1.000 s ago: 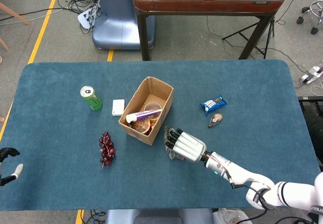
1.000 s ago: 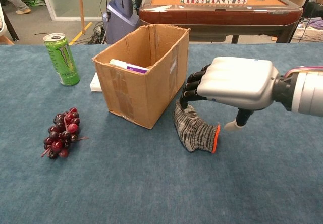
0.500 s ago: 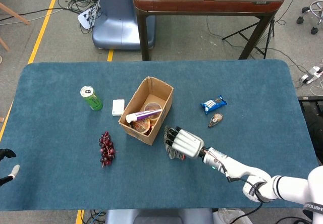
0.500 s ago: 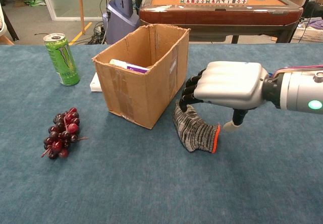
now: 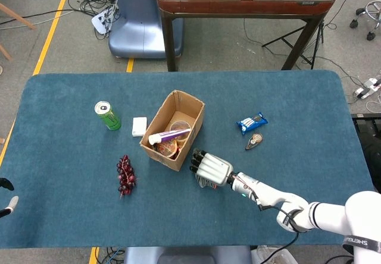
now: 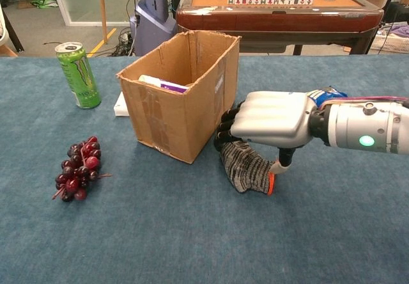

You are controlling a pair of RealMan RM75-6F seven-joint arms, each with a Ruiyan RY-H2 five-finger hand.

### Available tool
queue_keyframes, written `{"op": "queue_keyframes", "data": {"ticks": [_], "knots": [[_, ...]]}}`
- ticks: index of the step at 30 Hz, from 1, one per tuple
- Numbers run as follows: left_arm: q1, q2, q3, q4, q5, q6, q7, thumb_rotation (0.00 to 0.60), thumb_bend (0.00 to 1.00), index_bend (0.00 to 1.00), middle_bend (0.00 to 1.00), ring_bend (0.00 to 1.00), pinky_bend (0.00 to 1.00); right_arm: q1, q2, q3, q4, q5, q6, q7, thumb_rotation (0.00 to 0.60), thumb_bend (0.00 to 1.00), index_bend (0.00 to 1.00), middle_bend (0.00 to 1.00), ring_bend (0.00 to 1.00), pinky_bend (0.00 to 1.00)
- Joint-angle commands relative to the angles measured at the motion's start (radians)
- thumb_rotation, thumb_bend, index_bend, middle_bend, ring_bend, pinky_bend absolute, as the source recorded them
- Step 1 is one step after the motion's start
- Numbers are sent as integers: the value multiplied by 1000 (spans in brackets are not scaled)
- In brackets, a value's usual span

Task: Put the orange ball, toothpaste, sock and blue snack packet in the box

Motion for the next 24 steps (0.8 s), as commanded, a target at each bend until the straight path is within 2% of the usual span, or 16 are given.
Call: {"op": "queue_keyframes", "data": {"ticks": [1,10,14,24], "knots": [[1,4,1,-5,-4,-2,2,600,262,522,460,415,607,5,-6,-2,6,0,-6,0,600,0,240,217,138,344],[2,10,3,-13,-9,-3,5,600,262,518,460,415,607,16,-7,0,-2,38,-48,-25,600,0,239,218,133,344],[1,10,4,-14,-8,-4,4,600,262,516,460,415,607,14,-5,3,-9,61,-56,-45,600,0,239,270,140,346],[1,14,7,-14,-3,-4,-4,600,262,511,460,415,607,14,-9,9,-14,107,-74,-74,600,0,289,394,255,404]]}}
